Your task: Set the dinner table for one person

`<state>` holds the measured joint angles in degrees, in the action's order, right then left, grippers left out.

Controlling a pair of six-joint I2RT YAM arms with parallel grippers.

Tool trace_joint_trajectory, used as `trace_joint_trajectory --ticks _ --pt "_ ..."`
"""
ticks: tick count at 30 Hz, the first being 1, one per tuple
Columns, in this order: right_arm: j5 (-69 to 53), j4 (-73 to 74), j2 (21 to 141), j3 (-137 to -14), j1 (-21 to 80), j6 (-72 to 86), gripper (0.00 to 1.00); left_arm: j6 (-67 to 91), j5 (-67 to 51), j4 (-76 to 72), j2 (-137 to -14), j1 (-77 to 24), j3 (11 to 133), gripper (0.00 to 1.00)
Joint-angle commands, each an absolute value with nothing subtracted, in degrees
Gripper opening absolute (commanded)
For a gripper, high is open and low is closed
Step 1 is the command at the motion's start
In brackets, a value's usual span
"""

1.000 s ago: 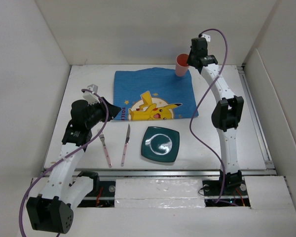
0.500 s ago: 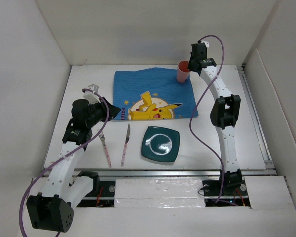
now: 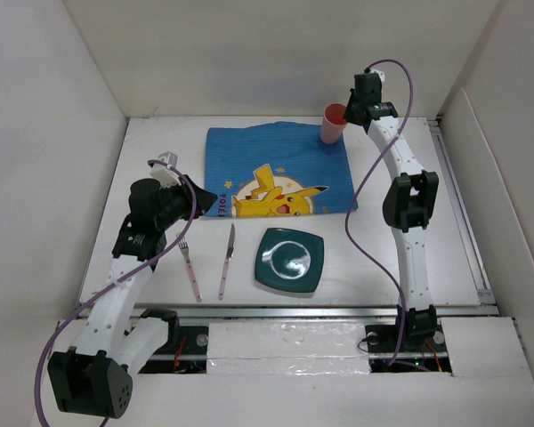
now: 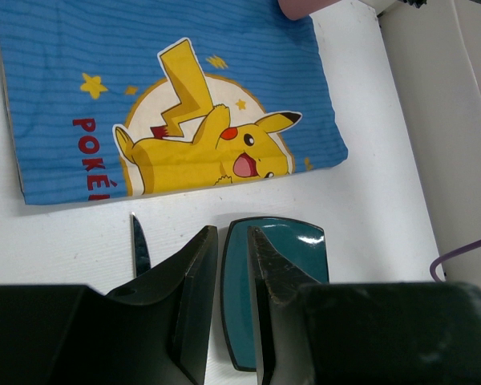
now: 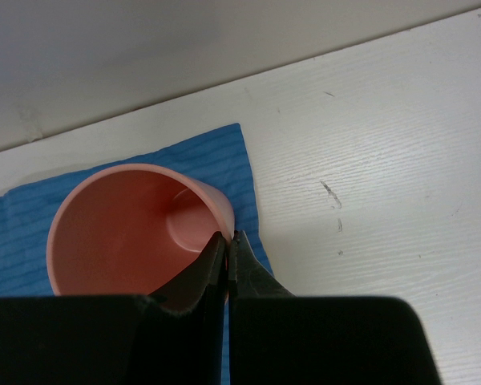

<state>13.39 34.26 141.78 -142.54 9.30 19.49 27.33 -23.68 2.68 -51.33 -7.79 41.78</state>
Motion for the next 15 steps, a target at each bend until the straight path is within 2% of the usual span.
trace_joint_trajectory --ticks 1,5,8,11,13,15 --pt "12.13 30.76 142.11 -143.87 9.23 20.13 0.0 26.1 -23.64 1.67 -50.98 -8.0 44.12 0.19" --pt "11.78 31.81 144.75 -146.51 9.23 20.39 0.0 26.1 -23.38 1.85 -51.06 -8.0 44.21 0.19" --pt "11.6 29.81 143.53 -144.42 9.23 21.18 0.07 26.1 -23.47 1.76 -51.24 -8.0 44.21 0.19" --pt "11.51 28.83 141.95 -143.7 9.23 21.36 0.09 26.1 -23.55 1.76 -51.24 -8.0 44.21 0.19" --pt "11.6 29.09 141.94 -144.58 9.23 21.36 0.13 26.1 -23.47 1.93 -51.24 -8.0 44.12 0.19" --pt "11.25 29.09 141.77 -144.41 9.23 21.36 0.22 26.1 -23.38 1.85 -50.89 -8.0 44.12 0.19"
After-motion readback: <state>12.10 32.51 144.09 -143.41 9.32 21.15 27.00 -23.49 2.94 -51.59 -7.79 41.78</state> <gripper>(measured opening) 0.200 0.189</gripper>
